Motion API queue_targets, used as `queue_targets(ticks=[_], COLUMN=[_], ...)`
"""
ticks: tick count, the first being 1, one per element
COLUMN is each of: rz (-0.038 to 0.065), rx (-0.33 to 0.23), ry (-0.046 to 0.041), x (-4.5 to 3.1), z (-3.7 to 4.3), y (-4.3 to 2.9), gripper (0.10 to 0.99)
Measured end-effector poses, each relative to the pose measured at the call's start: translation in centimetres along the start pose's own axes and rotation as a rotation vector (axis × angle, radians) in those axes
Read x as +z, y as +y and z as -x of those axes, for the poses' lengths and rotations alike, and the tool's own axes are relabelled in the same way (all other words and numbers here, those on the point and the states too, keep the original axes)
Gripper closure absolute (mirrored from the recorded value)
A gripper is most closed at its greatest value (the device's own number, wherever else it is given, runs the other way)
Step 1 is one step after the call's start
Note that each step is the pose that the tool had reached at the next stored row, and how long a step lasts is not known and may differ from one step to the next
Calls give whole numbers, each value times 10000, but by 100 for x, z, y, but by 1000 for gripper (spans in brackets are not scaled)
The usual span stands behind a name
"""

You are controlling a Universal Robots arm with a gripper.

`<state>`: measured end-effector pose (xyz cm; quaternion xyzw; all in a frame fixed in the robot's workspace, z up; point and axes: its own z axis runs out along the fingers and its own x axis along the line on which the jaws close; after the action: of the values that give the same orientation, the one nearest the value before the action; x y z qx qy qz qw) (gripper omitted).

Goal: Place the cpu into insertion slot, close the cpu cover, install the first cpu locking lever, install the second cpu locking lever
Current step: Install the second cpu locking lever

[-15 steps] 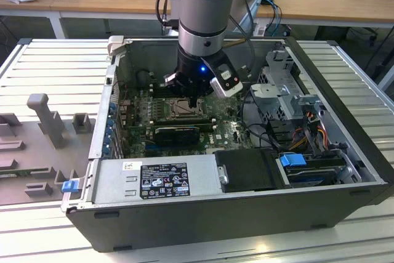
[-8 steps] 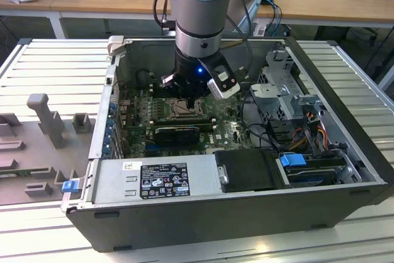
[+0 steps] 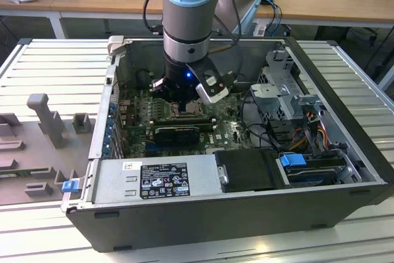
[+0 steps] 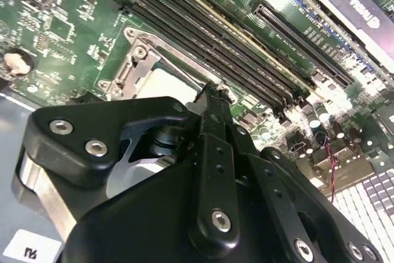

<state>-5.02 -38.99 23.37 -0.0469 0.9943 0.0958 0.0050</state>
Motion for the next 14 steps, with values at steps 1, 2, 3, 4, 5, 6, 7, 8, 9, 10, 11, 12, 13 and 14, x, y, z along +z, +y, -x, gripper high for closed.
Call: queue_targets(ticks=[1,2,3,4,5,6,7,8,9,10,11,12,13,14], rz=[1,1,3,21,54,93,131,227,309,385,430,483,492,494], rx=[-13,-21,-43,-57,-57,-56,-58,-58,-57,-56,-56,-57,-58,-57], ry=[2,4,8,10,6,3,0,-11,-18,-26,-32,-36,-38,-39], x=[30,48,88,127,138,140,141,142,139,135,131,130,132,135], z=[-10,-17,-38,-76,-114,-130,-135,-143,-153,-159,-167,-185,-211,-219], y=[-5,-8,-13,-19,-26,-30,-35,-56,-75,-104,-136,-145,-142,-141], gripper=[980,980,980,980,980,980,980,980,980,980,980,980,980,980])
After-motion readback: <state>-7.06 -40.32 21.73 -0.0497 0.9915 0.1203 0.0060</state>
